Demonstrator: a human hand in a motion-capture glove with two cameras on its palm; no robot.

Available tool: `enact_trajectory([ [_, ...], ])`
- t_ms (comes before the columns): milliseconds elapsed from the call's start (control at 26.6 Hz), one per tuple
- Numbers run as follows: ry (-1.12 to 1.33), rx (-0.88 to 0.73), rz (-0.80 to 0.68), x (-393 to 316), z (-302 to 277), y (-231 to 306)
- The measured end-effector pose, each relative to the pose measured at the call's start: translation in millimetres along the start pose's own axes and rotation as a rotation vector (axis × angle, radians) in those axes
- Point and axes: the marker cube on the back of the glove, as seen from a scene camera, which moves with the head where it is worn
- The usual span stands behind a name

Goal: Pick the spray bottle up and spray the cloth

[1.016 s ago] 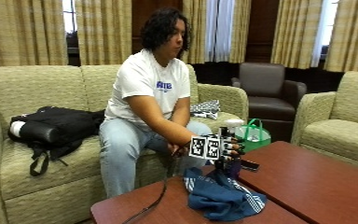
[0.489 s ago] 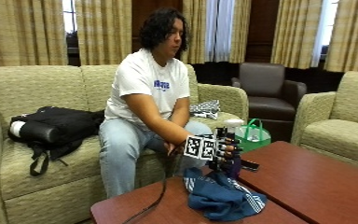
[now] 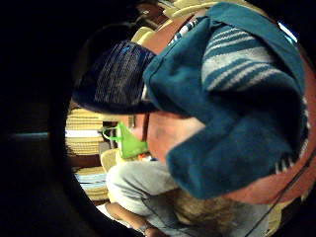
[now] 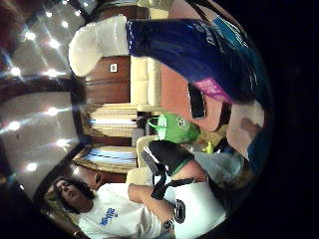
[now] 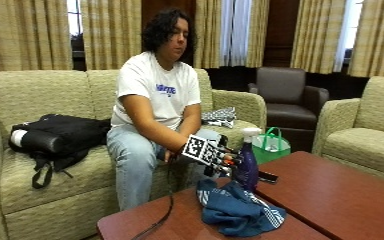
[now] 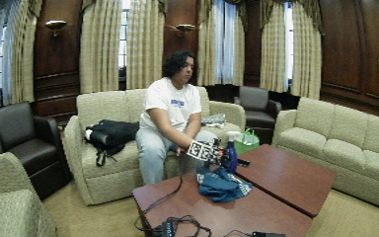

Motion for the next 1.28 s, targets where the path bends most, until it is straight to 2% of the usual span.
enact_trajectory([
  [376,0.126,-0.009,-0.047,-3.4,-33.3,32.7],
  [677,0.344,-0.112,-0.197,-21.3,-55.4,59.3],
  [903,0.485,-0.130,-0.274,-18.0,-80.0,80.2],
  [1279,0.588,-0.089,-0.254,0.5,-122.8,101.9],
])
